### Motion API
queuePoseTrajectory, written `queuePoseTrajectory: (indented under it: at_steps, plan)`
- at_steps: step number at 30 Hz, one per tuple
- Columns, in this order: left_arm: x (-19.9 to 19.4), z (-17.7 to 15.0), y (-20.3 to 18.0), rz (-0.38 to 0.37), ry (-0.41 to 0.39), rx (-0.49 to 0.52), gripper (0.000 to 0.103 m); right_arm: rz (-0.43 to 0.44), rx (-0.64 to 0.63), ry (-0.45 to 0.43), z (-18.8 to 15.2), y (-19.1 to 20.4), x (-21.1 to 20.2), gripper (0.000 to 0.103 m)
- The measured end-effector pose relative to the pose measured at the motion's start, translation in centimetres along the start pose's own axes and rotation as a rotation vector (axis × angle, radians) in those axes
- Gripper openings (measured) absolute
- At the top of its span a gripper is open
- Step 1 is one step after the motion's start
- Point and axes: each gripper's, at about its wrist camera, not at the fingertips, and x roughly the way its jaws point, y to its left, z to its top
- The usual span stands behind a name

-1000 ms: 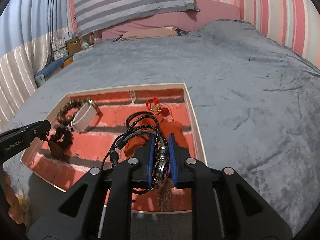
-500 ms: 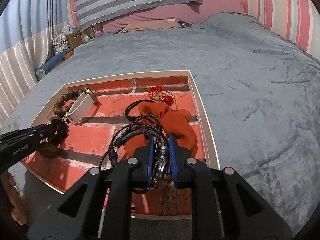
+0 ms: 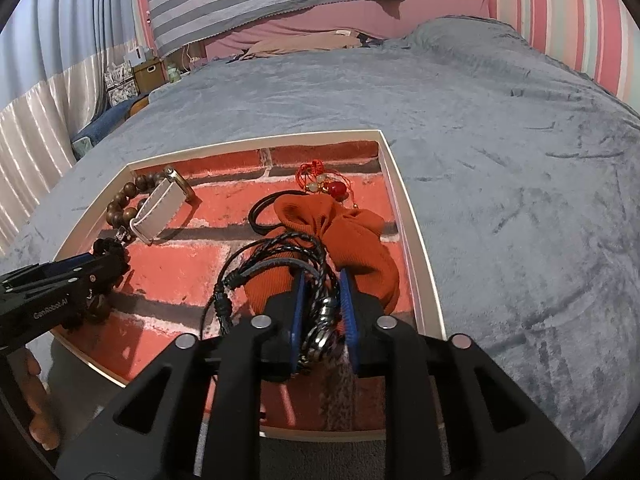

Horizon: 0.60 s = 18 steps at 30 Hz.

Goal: Organize jewelry
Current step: 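Carry the hair pin and braided bracelet into the tray and open both tools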

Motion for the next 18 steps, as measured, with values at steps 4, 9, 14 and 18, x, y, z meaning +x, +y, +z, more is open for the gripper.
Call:
queuePoseTrajectory:
  at_steps: [4, 9, 14, 18]
  plan:
    - [-0.5, 0.1, 0.1, 0.001, -0.022, -0.006, 0.055, 0.003, 0.000, -0.020, 0.2, 0.0, -0.6, 0.038]
    - [-1.5, 0.2, 0.2, -0.006, -0.047, -0.014, 0.057, -0.017, -0.014, -0.058, 0.4, 0.4, -1.5, 0.058]
    - [-2.0, 0.3, 0.2, -0.013, -0.053, -0.018, 0.058, -0.049, -0.037, -0.103, 0.6, 0.7, -2.6, 0.069]
    - [-2.6, 0.3, 0.2, -0.007, -0.071, -0.018, 0.073, -0.070, -0.050, -0.127, 0.6, 0.8, -3.0, 0.078]
